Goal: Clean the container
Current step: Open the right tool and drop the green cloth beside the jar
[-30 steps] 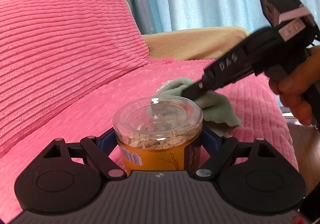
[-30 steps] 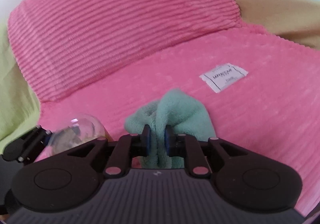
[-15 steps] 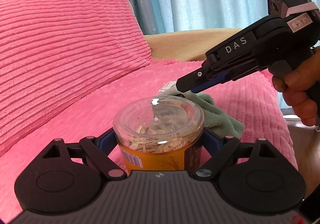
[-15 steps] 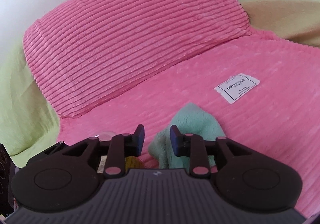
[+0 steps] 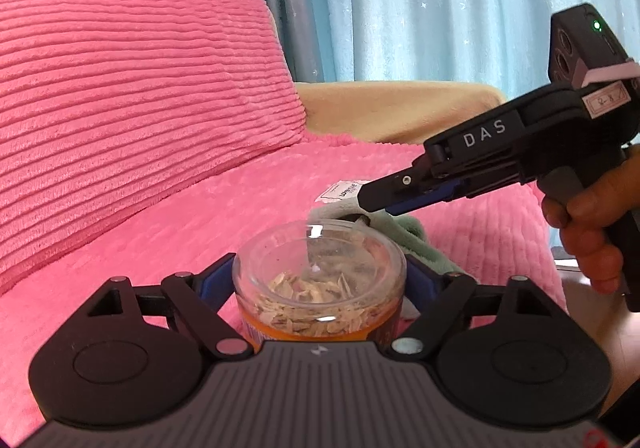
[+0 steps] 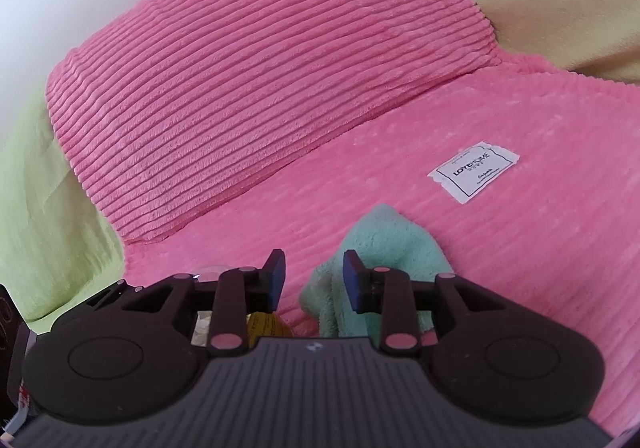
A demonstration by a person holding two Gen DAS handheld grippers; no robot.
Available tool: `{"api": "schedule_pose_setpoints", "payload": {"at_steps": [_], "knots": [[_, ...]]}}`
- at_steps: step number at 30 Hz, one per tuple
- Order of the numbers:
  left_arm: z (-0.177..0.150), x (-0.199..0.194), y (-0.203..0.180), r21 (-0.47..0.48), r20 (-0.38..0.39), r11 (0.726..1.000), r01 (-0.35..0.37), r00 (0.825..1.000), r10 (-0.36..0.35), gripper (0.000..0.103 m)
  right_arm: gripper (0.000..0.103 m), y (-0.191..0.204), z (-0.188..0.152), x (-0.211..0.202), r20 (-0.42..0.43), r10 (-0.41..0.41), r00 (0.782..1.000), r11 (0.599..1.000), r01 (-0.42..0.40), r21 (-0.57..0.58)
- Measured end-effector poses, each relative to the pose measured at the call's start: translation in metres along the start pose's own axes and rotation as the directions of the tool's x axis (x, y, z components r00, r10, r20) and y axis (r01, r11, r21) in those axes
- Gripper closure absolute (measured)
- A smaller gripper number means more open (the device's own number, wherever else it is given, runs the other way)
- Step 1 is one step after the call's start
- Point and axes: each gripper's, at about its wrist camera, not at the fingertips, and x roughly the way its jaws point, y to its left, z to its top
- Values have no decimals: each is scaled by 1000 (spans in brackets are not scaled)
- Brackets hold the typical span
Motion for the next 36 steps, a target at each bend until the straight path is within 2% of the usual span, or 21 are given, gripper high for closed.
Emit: {"api": "schedule_pose_setpoints", "payload": {"at_steps": [9, 16, 21, 27, 36], "knots": [[-6, -21, 21, -93, 11, 995, 45, 999, -45, 17, 72, 0, 1, -1, -9, 59, 998, 998, -59, 37], [-17, -47, 46, -176, 30, 981, 86, 996, -82, 14, 62, 3, -6, 10, -98, 176, 979, 980, -166, 106], [-23, -60, 59, -206, 27, 974, 97, 995, -94, 12, 58, 6, -13, 19, -141, 213, 967, 971, -194, 138], [-28, -72, 67, -191, -3, 979, 74, 997, -76, 11, 55, 9, -22, 28, -182, 269, 946, 954, -237, 182], [-30, -73, 57, -77, -62, 996, 54, 996, -59, 10, 50, 22, -30, 36, -205, 325, 923, 938, -288, 192]]}}
